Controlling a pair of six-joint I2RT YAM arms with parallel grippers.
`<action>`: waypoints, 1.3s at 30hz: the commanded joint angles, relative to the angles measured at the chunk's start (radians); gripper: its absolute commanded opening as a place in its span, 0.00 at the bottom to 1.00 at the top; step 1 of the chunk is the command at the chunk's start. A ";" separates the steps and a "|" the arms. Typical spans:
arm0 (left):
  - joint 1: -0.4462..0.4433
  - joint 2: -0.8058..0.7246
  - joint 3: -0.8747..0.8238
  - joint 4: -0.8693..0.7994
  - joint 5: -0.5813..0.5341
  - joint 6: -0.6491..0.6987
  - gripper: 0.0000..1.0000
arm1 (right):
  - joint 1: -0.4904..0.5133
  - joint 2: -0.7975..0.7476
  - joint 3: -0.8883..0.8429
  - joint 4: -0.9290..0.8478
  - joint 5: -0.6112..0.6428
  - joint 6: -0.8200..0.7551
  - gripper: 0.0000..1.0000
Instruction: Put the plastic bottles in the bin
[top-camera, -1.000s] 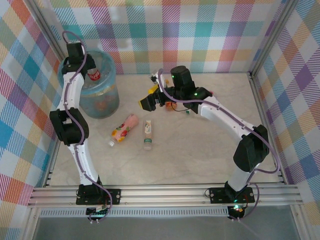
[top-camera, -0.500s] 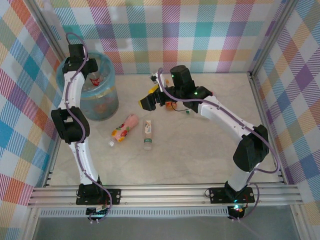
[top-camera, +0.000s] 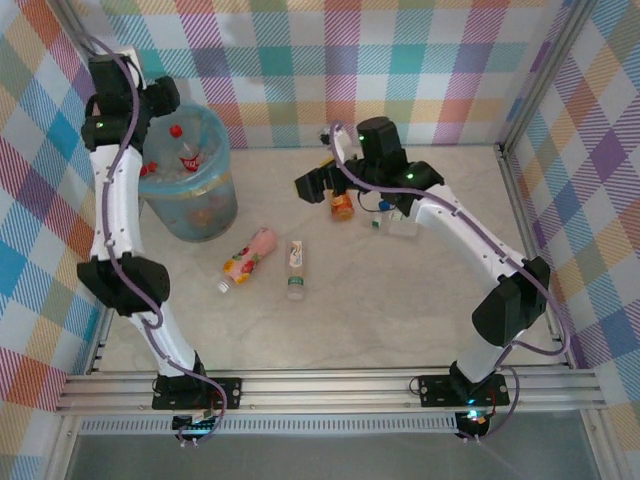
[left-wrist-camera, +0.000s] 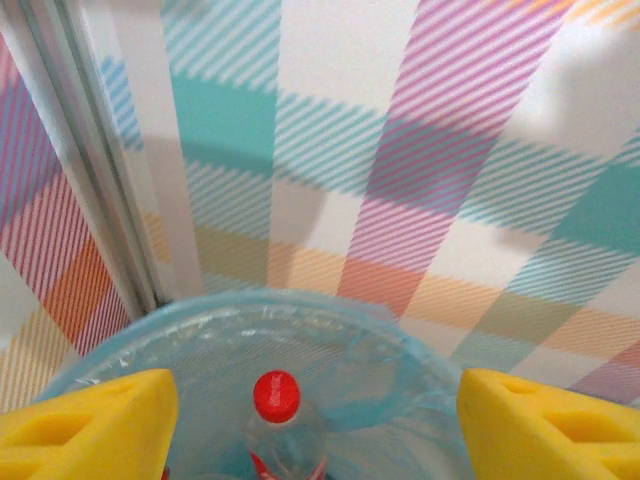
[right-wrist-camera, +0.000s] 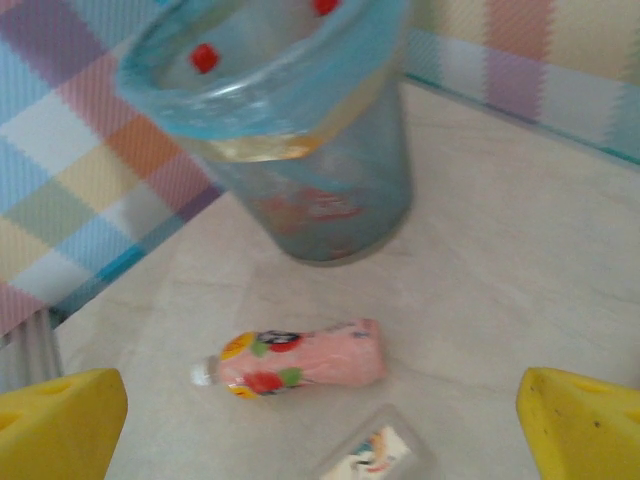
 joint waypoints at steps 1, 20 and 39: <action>-0.052 -0.111 -0.065 0.020 0.050 -0.021 0.74 | -0.102 -0.036 0.024 -0.078 0.102 0.043 1.00; -0.652 -0.332 -0.556 0.104 0.011 -0.100 0.74 | -0.277 0.337 0.090 -0.174 0.081 0.087 0.90; -0.655 -0.478 -0.846 0.110 -0.093 -0.292 0.75 | -0.178 0.724 0.412 -0.262 0.105 0.096 0.88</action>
